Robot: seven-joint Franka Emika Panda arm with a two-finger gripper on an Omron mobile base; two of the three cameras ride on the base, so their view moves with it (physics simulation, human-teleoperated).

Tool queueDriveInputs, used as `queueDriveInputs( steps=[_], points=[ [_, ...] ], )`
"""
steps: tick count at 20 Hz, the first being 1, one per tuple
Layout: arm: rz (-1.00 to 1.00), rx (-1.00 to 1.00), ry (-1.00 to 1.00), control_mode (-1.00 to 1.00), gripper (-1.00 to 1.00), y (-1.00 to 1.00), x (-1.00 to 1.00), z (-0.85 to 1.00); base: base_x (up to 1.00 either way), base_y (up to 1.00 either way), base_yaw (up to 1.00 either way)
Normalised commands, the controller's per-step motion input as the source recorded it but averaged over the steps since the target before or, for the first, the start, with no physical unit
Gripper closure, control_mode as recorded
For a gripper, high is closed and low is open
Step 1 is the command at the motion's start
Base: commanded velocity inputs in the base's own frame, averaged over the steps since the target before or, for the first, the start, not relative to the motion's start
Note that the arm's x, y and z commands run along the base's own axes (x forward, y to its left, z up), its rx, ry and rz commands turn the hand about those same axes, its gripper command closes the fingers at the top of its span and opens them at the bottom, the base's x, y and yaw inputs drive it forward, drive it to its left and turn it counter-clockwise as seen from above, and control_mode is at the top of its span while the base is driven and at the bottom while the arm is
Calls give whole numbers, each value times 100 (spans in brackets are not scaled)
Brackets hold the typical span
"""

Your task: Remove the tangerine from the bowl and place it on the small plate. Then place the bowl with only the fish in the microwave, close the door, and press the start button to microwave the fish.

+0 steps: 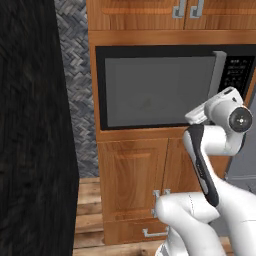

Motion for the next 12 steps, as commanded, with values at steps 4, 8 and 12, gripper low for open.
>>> queueDriveInputs(
  steps=[4, 8, 12],
  points=[
    [2, -21, 26, -100, -100, -68, -77, 74, 0, 0, 0],
    [12, -18, 38, -100, -100, -84, -53, 29, 0, 0, 0],
    [24, -7, 31, -100, -100, -89, -21, -34, 0, 0, 0]
  ],
)
